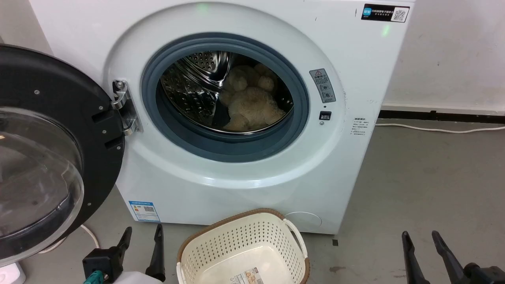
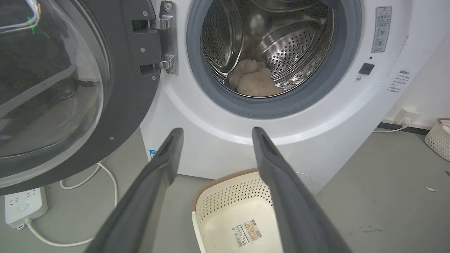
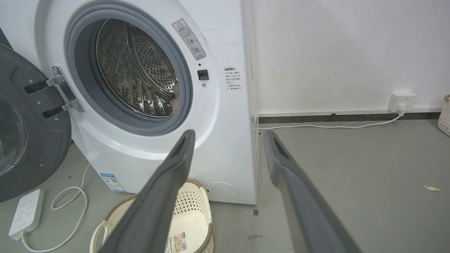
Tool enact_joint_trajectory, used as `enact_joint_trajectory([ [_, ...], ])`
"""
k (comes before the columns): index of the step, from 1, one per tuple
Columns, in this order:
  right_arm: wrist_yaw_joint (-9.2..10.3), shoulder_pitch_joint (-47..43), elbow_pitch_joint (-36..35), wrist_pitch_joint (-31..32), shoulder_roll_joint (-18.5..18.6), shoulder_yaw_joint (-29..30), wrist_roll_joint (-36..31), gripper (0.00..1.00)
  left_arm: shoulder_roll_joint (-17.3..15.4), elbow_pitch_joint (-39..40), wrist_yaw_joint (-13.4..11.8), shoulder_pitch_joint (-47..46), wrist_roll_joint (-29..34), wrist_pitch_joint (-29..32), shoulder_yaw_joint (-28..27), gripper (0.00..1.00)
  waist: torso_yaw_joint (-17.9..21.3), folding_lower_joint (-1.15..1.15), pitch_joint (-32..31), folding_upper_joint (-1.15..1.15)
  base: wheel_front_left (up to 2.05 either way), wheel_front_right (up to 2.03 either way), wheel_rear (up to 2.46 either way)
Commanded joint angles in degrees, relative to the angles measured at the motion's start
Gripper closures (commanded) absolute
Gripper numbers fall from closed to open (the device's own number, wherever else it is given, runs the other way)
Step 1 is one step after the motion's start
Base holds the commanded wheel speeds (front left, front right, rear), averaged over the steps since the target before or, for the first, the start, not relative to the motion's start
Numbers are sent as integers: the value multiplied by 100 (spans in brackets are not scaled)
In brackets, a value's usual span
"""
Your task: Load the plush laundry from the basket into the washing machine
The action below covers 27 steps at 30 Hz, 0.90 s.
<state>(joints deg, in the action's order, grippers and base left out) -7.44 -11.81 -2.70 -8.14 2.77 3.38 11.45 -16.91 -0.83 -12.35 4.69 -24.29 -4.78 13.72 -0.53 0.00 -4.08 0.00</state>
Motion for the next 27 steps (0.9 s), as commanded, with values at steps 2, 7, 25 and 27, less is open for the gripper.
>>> enact_joint_trajectory([
  [2,-5,-99,-43,18,10,-21,-30,0,-87,74,55,55,78,25,49,0,-3,0,3,0,0,0,0],
  [7,-5,-119,-44,32,10,-33,-11,0,-146,169,55,30,102,64,73,0,-5,0,0,0,0,0,0],
  [25,-5,-85,5,13,10,-44,51,0,-101,241,20,0,-29,-19,58,0,7,0,5,0,0,0,0],
  [27,-5,-83,9,15,10,-44,52,0,-99,225,27,2,-47,-37,56,0,5,0,5,0,0,0,0],
])
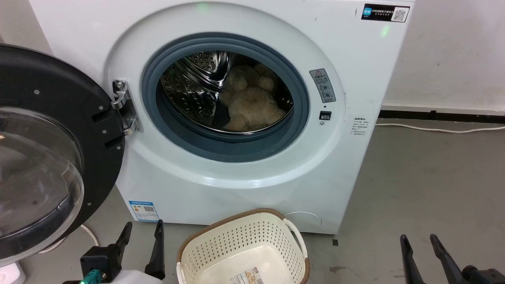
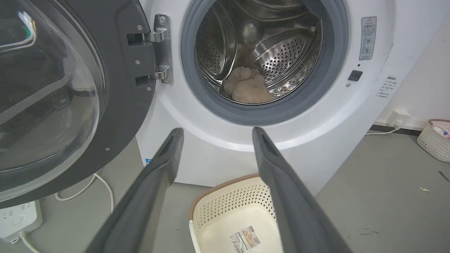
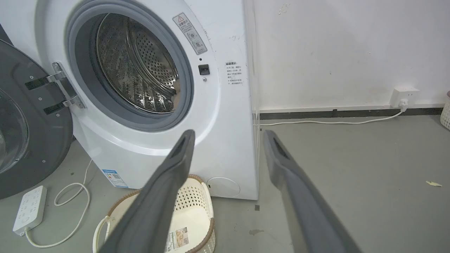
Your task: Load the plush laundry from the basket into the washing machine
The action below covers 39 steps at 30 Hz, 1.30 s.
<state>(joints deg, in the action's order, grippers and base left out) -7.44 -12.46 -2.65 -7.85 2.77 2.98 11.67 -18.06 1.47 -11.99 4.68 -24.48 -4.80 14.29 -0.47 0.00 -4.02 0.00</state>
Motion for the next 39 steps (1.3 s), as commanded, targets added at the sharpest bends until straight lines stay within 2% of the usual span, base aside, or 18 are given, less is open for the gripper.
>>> enact_joint_trajectory([
  [1,-5,-18,6,-14,10,-4,32,0,17,-14,-7,3,-35,-47,-2,0,-2,0,0,0,0,0,0],
  [6,-5,-13,10,-25,10,-12,36,0,23,-58,0,-9,-69,-106,-9,0,-1,0,3,0,0,0,0],
  [7,0,1,4,1,0,-3,-3,100,8,-41,5,0,-37,-71,-6,100,-1,0,3,0,0,0,0],
  [39,-1,272,60,172,2,-64,-256,100,335,-63,264,-102,503,48,-315,100,9,0,91,0,0,0,0],
])
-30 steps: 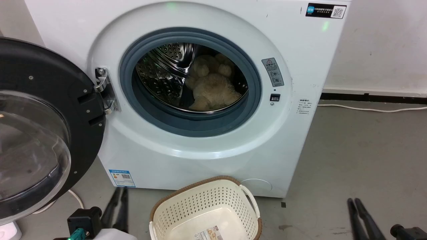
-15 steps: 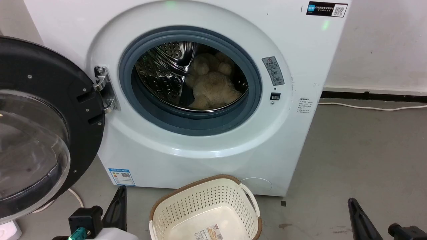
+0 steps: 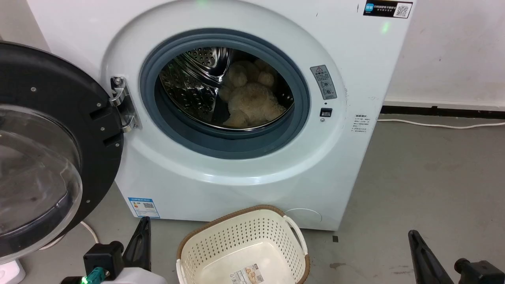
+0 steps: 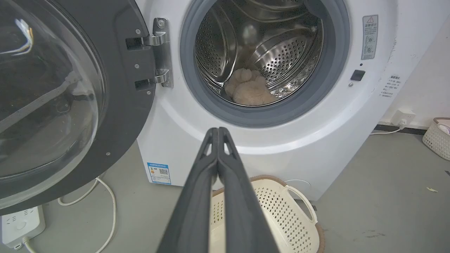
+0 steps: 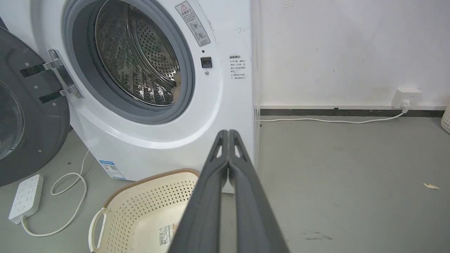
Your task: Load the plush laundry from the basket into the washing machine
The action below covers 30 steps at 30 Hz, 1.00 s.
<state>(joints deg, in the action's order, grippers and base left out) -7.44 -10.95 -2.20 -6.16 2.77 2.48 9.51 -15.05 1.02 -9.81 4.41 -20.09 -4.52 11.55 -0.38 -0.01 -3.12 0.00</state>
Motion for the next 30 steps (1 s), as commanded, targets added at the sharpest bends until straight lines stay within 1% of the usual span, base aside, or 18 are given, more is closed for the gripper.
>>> enact_joint_trajectory([
  [1,-1,131,17,9,2,-16,-49,100,46,-19,55,-79,83,25,-53,100,0,0,4,0,0,0,0],
  [30,-2,429,80,197,5,-88,-328,100,408,-44,341,-191,679,157,-394,100,12,1,99,0,0,0,0],
])
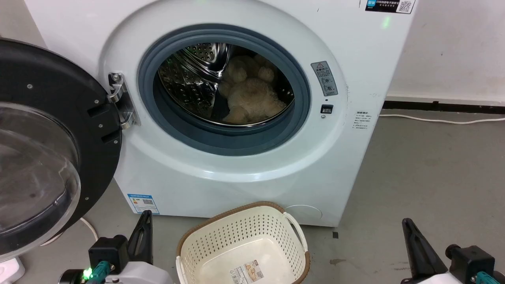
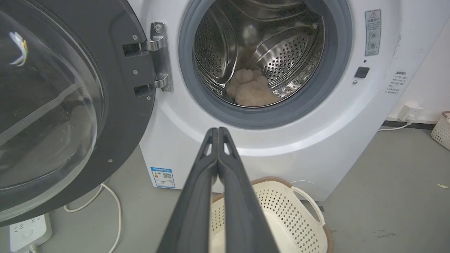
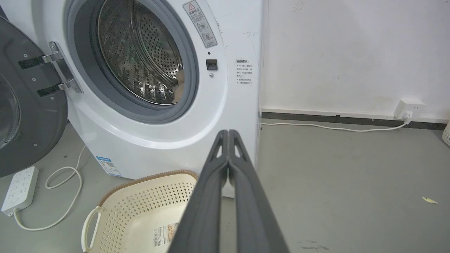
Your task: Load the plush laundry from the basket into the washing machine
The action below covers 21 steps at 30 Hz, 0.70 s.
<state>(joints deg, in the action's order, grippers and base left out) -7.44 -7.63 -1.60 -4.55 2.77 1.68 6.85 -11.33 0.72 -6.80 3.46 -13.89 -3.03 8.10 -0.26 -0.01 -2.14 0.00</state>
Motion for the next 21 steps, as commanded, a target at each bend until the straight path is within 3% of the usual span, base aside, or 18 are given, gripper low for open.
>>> enact_joint_trajectory([
  [1,-2,107,22,43,5,-10,-72,100,49,-16,50,-99,79,12,-60,100,0,1,5,0,0,0,0],
  [21,-3,296,62,162,6,-55,-248,100,279,-32,231,-170,457,96,-276,100,8,1,65,0,0,0,0],
])
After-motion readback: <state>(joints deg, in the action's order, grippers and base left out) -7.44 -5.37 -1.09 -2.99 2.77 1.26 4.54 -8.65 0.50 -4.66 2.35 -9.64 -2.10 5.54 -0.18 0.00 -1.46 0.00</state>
